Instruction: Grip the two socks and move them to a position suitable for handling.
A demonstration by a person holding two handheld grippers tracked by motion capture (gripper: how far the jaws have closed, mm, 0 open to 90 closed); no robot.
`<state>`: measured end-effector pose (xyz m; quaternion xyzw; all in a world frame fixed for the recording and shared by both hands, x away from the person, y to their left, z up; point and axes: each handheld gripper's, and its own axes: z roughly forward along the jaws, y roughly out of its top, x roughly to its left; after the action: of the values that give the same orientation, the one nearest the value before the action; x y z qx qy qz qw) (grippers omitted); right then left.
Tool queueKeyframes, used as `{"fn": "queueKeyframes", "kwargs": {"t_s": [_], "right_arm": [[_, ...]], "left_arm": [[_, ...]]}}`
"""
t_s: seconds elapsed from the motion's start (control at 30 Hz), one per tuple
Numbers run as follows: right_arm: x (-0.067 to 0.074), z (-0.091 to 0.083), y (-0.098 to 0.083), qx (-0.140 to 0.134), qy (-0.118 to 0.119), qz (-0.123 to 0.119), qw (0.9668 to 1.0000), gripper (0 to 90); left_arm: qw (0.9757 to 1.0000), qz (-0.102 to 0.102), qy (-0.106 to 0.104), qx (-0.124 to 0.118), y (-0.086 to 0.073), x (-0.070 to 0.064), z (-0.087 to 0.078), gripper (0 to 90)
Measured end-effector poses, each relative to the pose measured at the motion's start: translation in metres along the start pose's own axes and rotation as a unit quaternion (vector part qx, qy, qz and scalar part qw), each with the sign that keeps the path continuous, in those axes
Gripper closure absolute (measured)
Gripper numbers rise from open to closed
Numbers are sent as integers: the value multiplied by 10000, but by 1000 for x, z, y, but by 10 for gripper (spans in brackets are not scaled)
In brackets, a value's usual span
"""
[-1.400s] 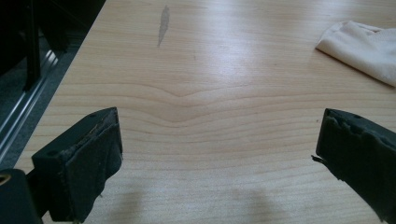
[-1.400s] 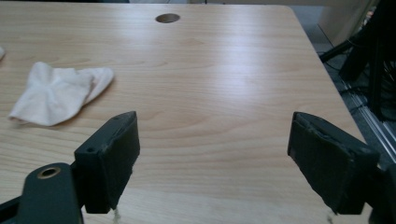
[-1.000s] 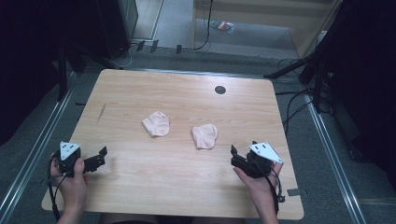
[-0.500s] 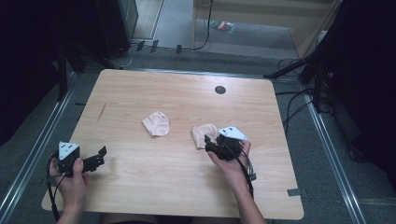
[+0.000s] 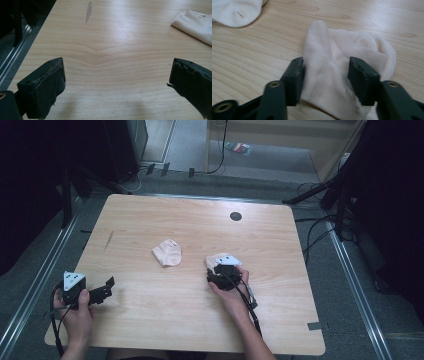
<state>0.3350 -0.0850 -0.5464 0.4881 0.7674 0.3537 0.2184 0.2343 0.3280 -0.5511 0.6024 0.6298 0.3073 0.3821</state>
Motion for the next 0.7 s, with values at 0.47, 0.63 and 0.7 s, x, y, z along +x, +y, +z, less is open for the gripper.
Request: {"fn": "queueKeyframes", "kwargs": {"t_s": [0.47,0.63,0.7], "right_arm": [[8,-51,6,-596,46,-26,9982,835],[21,-74,2,-701,201,-95,9973,834],[33,-87,-5,-691,283,-130,9971,834]], "left_arm": [[9994,338,-90,-86,8,-23,-11,5],[9980,444,-396,-219,13,-47,-20,5],[9959,496,-703,-295,18,-67,-25,5]]}}
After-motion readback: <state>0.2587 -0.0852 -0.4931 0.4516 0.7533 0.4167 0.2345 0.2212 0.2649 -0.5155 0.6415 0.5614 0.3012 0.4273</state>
